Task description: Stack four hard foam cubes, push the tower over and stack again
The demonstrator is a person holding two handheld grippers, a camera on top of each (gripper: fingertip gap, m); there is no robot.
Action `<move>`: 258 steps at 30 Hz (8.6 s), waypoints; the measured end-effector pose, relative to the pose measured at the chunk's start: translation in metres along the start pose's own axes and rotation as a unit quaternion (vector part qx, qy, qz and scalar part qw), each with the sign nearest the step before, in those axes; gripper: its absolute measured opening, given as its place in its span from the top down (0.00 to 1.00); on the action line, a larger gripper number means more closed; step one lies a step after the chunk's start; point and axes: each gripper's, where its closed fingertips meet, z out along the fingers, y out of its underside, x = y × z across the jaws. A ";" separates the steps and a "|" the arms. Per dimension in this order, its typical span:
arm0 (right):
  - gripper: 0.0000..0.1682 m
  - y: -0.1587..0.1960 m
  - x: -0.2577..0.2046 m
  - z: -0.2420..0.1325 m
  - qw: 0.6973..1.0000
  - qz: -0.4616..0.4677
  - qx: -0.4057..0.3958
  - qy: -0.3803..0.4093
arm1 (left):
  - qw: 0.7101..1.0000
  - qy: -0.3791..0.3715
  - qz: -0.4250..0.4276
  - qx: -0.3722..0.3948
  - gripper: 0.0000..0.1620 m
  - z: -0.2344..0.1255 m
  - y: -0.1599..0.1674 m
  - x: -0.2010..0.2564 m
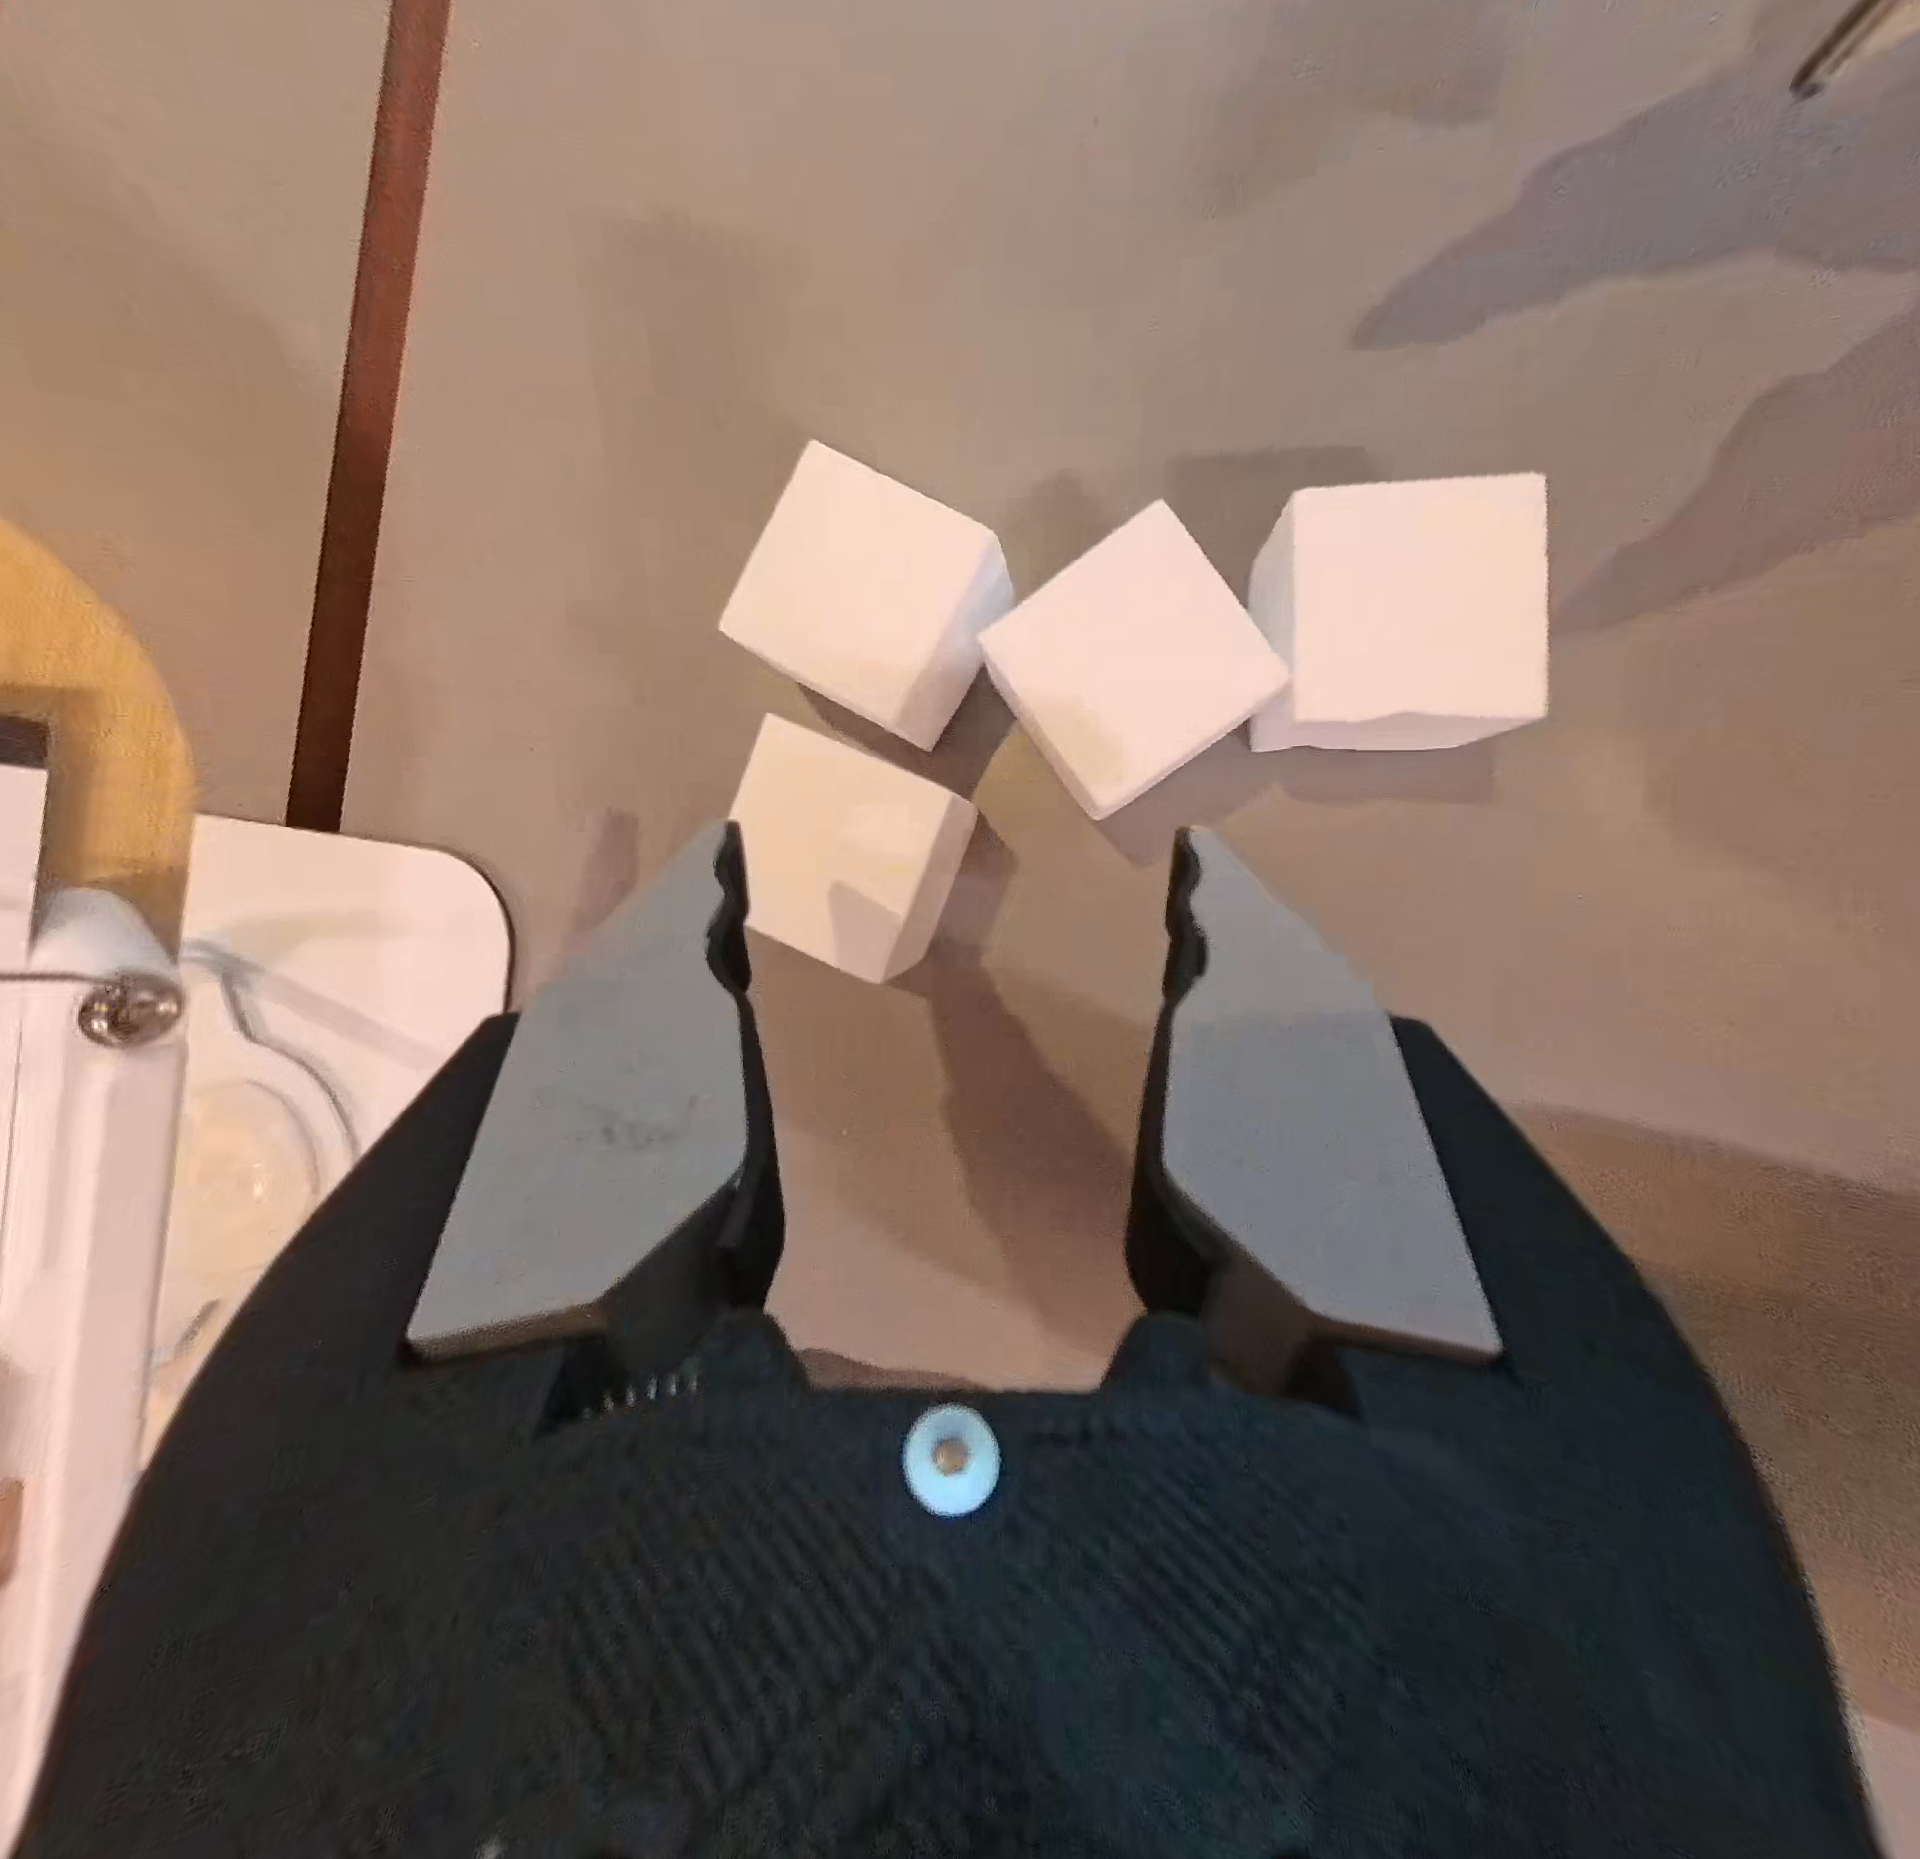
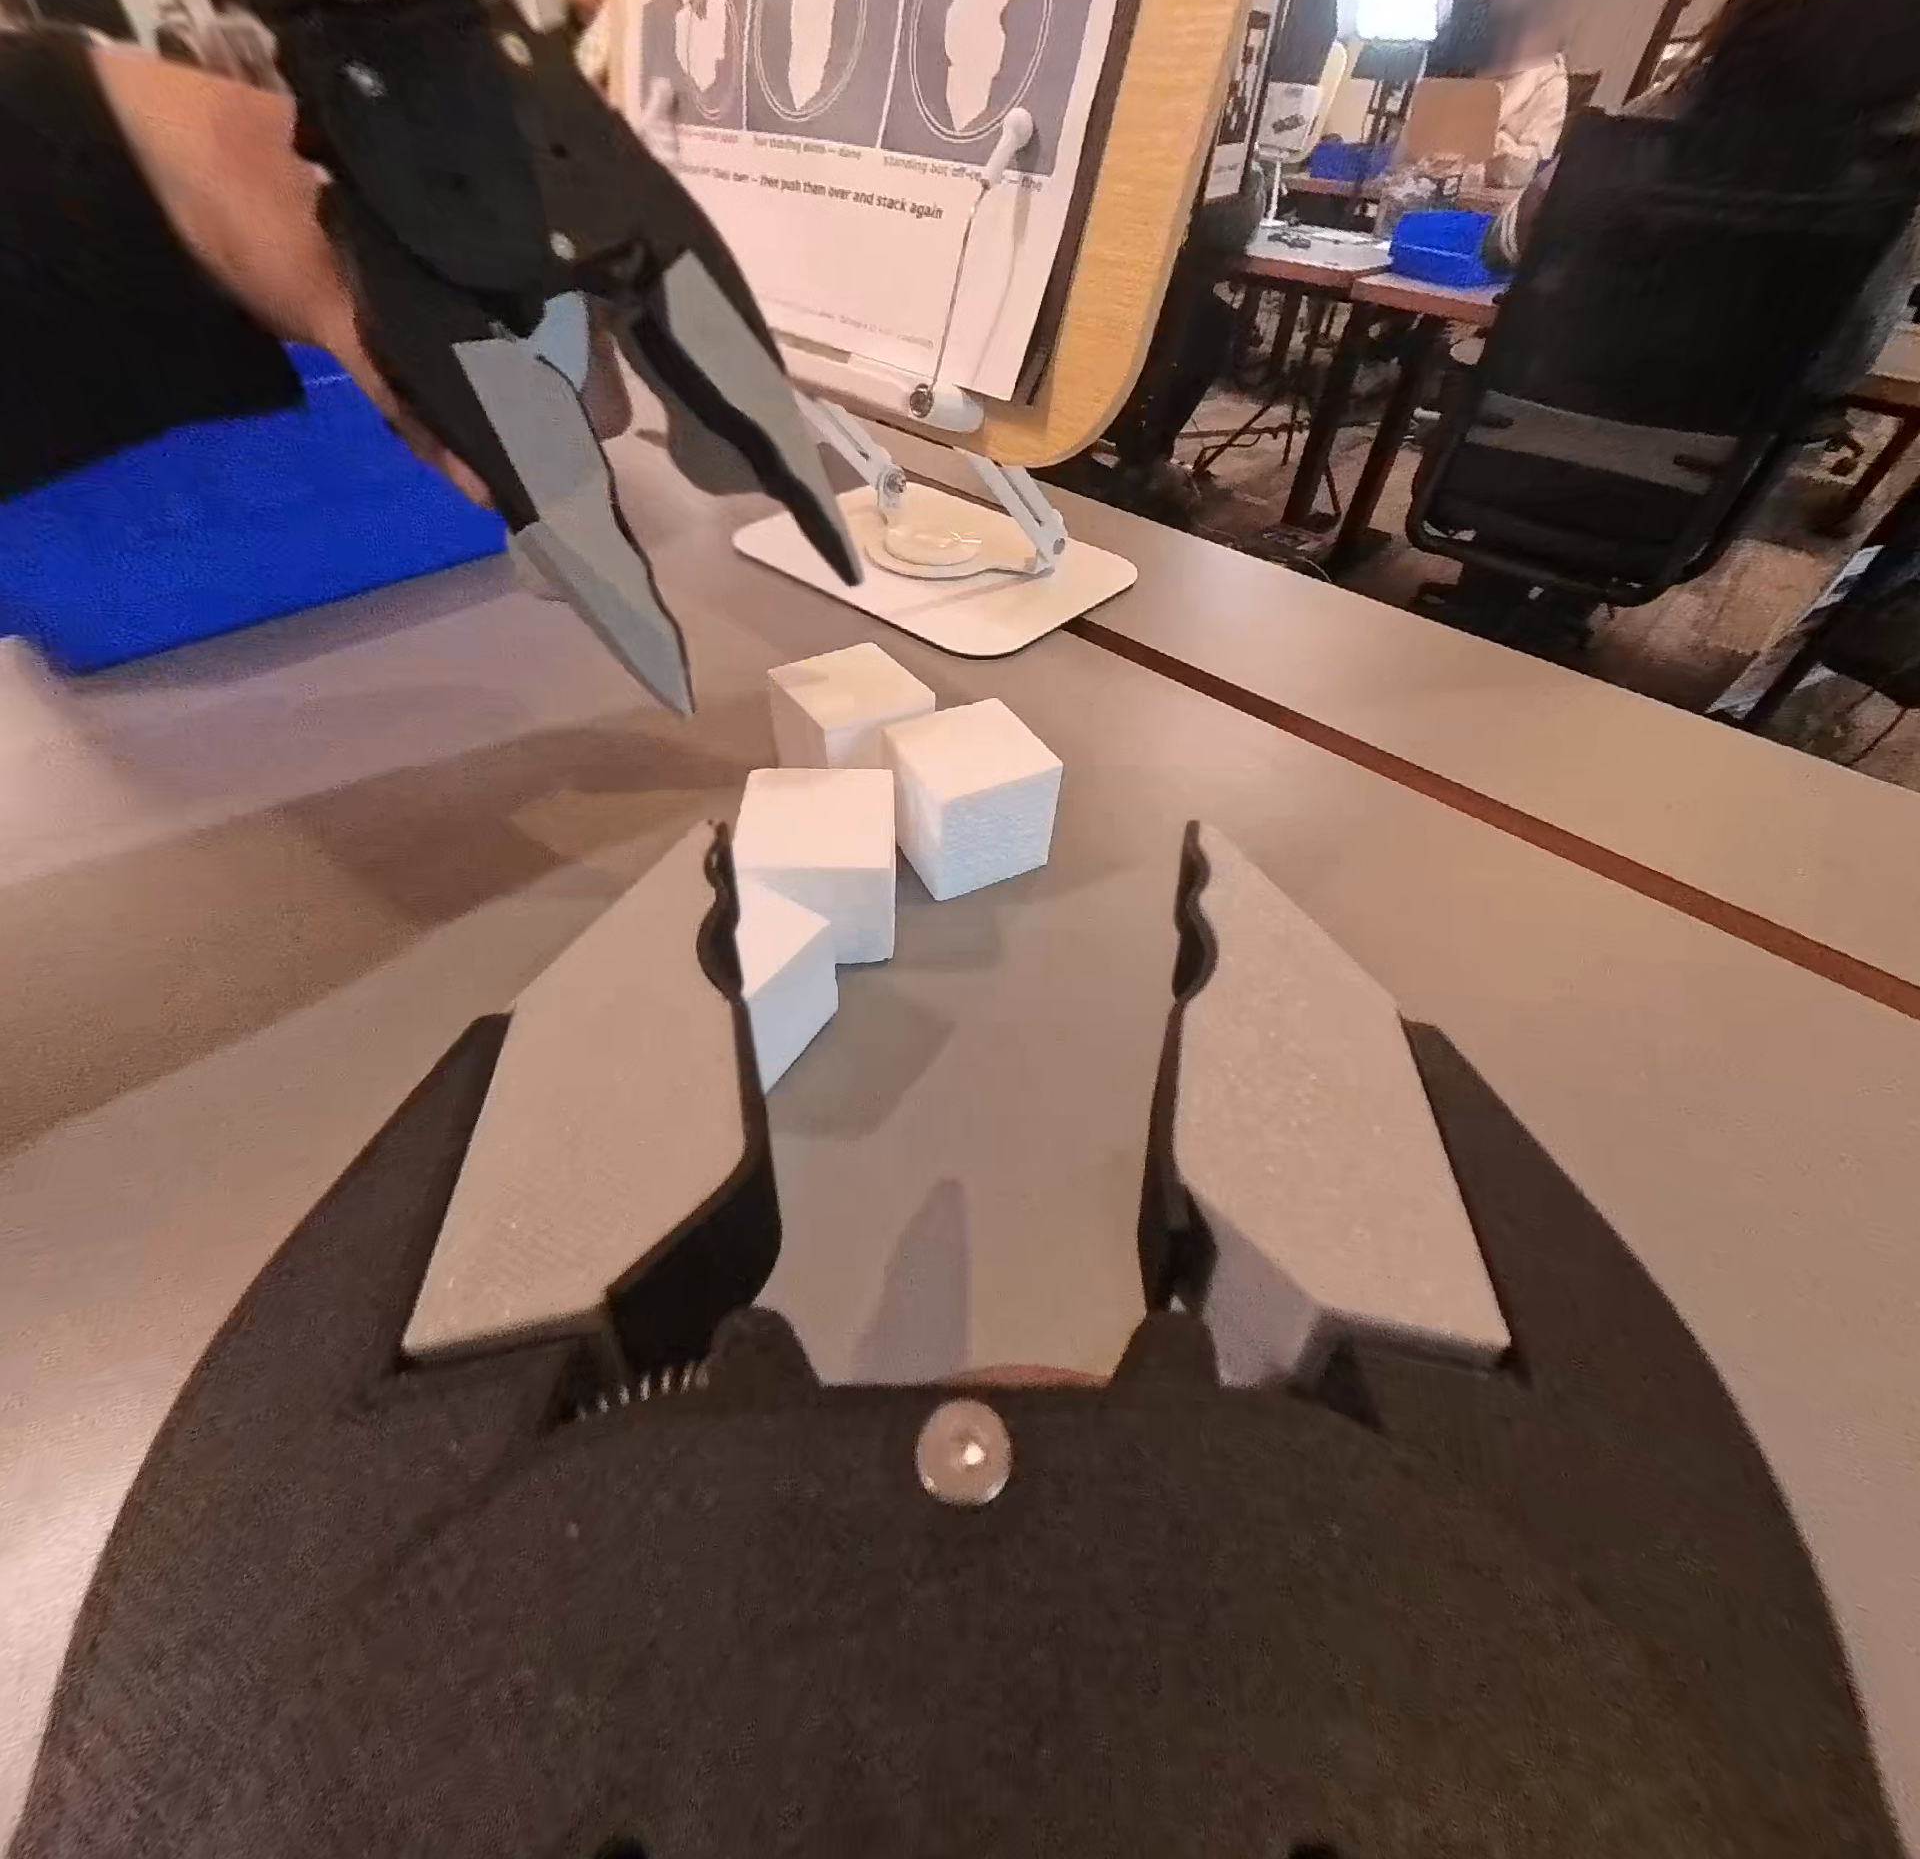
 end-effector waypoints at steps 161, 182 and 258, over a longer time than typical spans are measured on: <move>0.53 0.011 0.004 0.003 1.000 0.000 -0.016 0.015 | 0.993 0.074 0.072 -0.056 0.66 -0.044 0.030 0.093; 0.53 0.011 0.006 0.003 1.000 0.002 -0.016 0.017 | 0.991 0.080 0.087 -0.058 0.66 -0.039 0.032 0.093; 0.67 -0.026 -0.157 0.066 0.899 -0.167 -0.160 -0.371 | 0.872 -0.179 -0.372 0.262 0.56 -0.065 0.106 0.016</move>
